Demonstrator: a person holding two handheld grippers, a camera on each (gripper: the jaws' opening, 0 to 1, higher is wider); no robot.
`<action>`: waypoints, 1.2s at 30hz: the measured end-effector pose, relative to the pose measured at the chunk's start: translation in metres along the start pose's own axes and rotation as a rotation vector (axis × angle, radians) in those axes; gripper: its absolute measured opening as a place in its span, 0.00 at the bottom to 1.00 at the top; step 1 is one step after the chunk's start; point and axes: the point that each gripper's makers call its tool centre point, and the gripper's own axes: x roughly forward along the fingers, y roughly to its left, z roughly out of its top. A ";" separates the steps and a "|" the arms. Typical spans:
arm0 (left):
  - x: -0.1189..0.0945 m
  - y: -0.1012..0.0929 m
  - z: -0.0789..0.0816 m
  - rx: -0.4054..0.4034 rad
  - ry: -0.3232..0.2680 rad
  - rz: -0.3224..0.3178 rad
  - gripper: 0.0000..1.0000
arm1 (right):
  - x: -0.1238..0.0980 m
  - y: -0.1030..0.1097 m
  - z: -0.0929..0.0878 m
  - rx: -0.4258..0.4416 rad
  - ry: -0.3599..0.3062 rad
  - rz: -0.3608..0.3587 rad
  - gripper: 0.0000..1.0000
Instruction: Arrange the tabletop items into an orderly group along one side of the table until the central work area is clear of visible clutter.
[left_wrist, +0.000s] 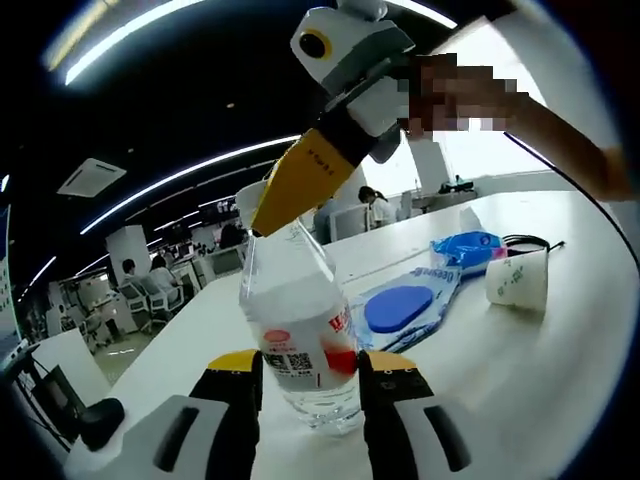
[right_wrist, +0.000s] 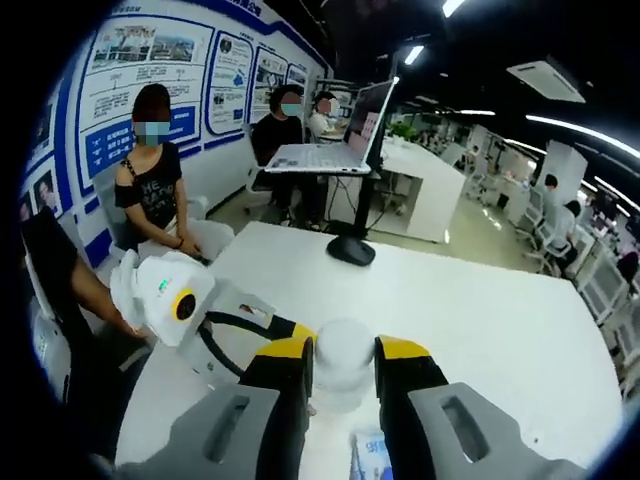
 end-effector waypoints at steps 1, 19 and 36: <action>0.000 0.001 0.001 -0.003 -0.006 0.000 0.37 | 0.000 -0.001 0.000 0.046 0.007 -0.010 0.22; -0.002 -0.001 0.005 0.039 -0.015 -0.235 0.34 | -0.006 -0.002 -0.004 0.150 0.037 -0.089 0.21; -0.002 0.002 -0.011 -0.095 0.022 -0.099 0.49 | -0.006 -0.009 -0.003 0.236 0.033 -0.138 0.21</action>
